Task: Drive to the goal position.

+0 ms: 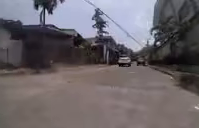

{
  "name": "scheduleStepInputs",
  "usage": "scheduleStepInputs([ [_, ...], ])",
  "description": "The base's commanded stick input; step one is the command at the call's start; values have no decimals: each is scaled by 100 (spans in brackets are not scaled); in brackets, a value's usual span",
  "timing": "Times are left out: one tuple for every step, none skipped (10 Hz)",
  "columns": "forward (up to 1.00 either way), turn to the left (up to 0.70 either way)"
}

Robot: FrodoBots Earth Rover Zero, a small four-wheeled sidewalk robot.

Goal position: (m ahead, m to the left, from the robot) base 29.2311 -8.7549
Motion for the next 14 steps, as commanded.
scheduleStepInputs([
  [100,-40],
  [100,-40],
  [100,-40],
  [100,-40],
  [100,-40],
  [100,-40],
  [100,-16],
  [100,0],
  [100,0],
  [100,0],
  [100,0],
  [100,0],
  [100,0],
  [100,0],
])
